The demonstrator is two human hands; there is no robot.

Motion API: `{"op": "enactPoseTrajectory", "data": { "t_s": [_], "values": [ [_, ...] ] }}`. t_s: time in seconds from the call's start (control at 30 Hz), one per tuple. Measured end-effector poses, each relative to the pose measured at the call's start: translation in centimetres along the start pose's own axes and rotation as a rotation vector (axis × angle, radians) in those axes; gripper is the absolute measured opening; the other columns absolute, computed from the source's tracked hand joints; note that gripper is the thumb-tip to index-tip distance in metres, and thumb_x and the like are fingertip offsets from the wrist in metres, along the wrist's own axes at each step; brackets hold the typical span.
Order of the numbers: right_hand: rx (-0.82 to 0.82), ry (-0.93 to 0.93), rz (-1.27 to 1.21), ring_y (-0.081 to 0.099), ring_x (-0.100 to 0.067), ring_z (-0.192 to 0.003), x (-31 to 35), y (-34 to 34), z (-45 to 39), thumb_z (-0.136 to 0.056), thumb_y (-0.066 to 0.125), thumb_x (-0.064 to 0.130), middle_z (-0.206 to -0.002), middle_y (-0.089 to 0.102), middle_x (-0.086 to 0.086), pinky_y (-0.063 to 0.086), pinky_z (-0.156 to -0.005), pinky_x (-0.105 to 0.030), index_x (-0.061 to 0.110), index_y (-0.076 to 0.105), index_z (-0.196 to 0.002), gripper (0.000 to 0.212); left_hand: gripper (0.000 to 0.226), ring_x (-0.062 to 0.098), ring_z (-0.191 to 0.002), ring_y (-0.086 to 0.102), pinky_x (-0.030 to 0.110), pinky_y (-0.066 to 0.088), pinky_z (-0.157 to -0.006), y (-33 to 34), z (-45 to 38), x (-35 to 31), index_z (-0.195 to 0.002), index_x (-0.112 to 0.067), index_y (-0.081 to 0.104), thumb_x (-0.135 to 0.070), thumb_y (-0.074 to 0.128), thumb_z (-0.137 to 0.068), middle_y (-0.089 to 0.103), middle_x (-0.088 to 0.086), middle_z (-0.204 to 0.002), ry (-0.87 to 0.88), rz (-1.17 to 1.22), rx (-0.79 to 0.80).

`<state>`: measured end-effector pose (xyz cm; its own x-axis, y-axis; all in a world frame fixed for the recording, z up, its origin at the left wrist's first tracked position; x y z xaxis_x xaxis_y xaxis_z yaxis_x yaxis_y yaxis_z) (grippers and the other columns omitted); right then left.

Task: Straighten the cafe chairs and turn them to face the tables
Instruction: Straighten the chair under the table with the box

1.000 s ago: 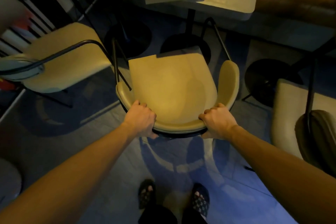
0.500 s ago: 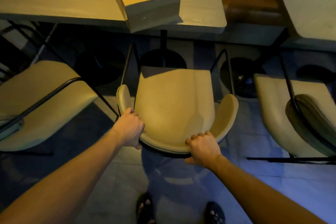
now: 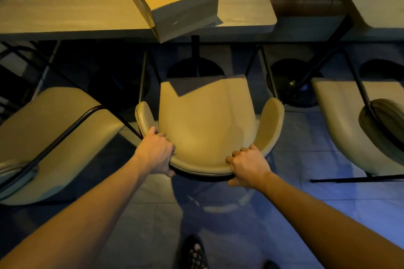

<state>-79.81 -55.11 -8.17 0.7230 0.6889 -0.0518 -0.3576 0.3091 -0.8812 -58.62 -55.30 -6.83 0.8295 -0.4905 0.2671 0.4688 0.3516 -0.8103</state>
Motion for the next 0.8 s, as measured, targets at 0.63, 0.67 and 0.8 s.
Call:
{"op": "enactPoseTrajectory", "data": {
  "t_s": [0.63,0.67,0.8],
  "values": [
    [-0.091,0.169,-0.035,0.025,-0.036,-0.141,-0.2,-1.5,-1.3,-0.068,0.065,0.077,-0.157,0.026,-0.016,0.023,-0.111,-0.056,0.019,0.018,-0.153,0.113,0.116,0.033,-0.151,0.012,0.055,0.012,-0.118,0.2,-0.3,1.9,-0.155,-0.025,0.023,-0.086,0.060,-0.064,0.023,0.012,-0.163,-0.076,0.081,-0.119],
    [-0.080,0.196,-0.038,0.010,-0.038,-0.147,-0.4,-1.6,-1.1,-0.066,0.062,0.082,-0.163,0.009,-0.018,0.015,-0.114,-0.059,0.018,0.003,-0.156,0.125,0.129,0.035,-0.152,-0.004,0.057,0.003,-0.120,0.1,0.0,2.1,-0.158,-0.025,0.005,-0.089,0.060,-0.060,0.002,0.014,-0.167,-0.104,0.115,-0.146],
    [-0.104,0.244,-0.038,-0.014,-0.042,-0.147,-0.3,-1.6,0.0,-0.059,0.046,0.096,-0.160,-0.021,-0.018,0.002,-0.115,-0.065,0.017,-0.022,-0.151,0.139,0.145,0.038,-0.146,-0.029,0.060,-0.008,-0.119,0.0,1.1,1.1,-0.151,-0.026,-0.030,-0.101,0.046,-0.052,-0.030,0.014,-0.161,-0.117,0.173,-0.232]
  ]
}}
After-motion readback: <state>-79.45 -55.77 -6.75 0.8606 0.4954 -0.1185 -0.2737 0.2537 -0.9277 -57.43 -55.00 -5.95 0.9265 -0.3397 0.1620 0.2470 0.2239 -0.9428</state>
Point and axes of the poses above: each hand's wrist, its own z-axis away from the middle knuckle, its own y-axis out of the palm, x = y × z, the point moved 7 cm from there along -z, towards the middle knuckle
